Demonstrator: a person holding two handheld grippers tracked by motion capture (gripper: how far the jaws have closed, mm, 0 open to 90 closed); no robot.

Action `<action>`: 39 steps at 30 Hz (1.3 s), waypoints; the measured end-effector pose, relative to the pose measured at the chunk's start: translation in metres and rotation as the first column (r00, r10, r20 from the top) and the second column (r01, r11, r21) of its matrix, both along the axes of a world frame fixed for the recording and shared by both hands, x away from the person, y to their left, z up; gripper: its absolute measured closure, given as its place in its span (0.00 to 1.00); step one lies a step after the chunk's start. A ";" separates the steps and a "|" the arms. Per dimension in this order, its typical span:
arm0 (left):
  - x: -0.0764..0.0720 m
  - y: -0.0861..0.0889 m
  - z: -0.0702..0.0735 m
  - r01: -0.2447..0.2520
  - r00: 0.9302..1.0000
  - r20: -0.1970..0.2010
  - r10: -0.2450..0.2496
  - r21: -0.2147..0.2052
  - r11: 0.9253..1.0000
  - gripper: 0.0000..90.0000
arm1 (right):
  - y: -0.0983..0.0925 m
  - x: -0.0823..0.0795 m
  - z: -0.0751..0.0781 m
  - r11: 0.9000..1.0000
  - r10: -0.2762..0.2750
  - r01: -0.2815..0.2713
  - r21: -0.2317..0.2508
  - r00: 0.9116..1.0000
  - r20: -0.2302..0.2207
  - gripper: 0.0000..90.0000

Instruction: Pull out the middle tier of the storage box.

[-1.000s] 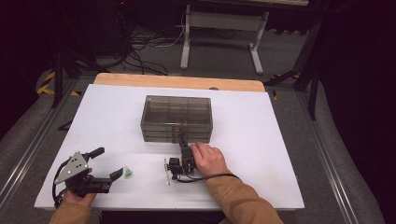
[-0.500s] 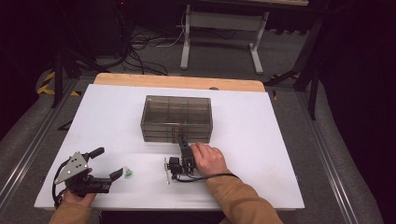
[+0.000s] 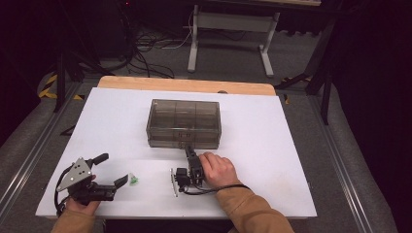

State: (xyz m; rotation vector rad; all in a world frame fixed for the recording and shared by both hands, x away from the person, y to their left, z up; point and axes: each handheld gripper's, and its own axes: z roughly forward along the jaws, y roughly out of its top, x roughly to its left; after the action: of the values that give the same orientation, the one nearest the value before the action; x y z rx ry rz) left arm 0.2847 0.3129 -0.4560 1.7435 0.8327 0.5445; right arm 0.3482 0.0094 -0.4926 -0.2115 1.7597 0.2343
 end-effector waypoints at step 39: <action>0.000 0.000 0.000 -0.002 1.000 0.003 0.002 -0.001 1.000 0.01 | -0.020 -0.008 0.027 0.972 0.106 -0.060 0.226 0.975 -0.196 0.56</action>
State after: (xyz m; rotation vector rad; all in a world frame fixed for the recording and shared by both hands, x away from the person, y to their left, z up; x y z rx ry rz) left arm 0.2845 0.3127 -0.4562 1.7405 0.8323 0.5479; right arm 0.3403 -0.0107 -0.4660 -0.1039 1.9165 0.5242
